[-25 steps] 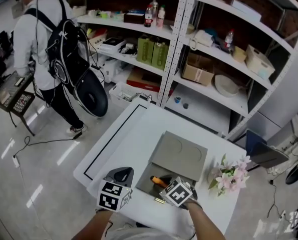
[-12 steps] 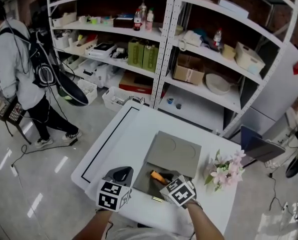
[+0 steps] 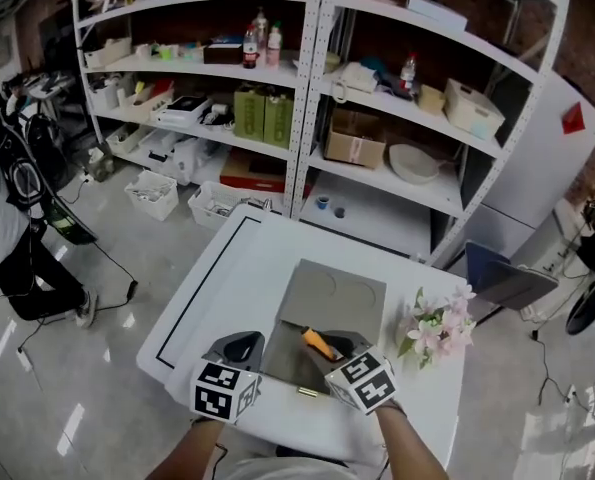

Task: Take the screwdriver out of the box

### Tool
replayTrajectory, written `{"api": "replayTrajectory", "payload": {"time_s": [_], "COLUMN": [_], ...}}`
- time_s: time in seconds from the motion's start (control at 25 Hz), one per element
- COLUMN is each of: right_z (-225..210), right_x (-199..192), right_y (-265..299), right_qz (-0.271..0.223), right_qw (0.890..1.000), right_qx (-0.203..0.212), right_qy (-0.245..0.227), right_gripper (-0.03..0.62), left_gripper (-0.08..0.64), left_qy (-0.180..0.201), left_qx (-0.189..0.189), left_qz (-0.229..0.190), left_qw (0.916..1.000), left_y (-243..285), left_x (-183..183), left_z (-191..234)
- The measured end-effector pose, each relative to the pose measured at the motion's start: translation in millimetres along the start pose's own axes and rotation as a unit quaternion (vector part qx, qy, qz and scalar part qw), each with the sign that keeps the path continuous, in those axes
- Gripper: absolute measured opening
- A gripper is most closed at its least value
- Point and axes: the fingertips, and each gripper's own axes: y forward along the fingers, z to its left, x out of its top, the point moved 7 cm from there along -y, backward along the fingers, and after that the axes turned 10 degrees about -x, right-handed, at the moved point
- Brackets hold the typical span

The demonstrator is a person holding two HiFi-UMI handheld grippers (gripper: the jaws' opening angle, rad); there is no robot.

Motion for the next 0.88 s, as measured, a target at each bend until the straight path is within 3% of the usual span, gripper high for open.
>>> {"api": "replayTrajectory", "payload": {"time_s": [0.44,0.88], "right_z": [-4,6], "right_x": [12,-1], "right_y": [-56,-105], "right_qz": [-0.077,-0.130], "right_qw": [0.993,0.976], "right_qx": [-0.077,-0.133], "right_qy": [0.054,0.114], "right_gripper": [0.115,0.115], "left_gripper": [0.003,0.003], "left_qy": [0.013,0.022], "left_qx": [-0.024,-0.031], "left_qz": [-0.005,-0.012], "left_qw": [0.9996,0.9992], "left_y": [-11,-32], "left_x": [-4,-9], "left_z": [-24,-43]}}
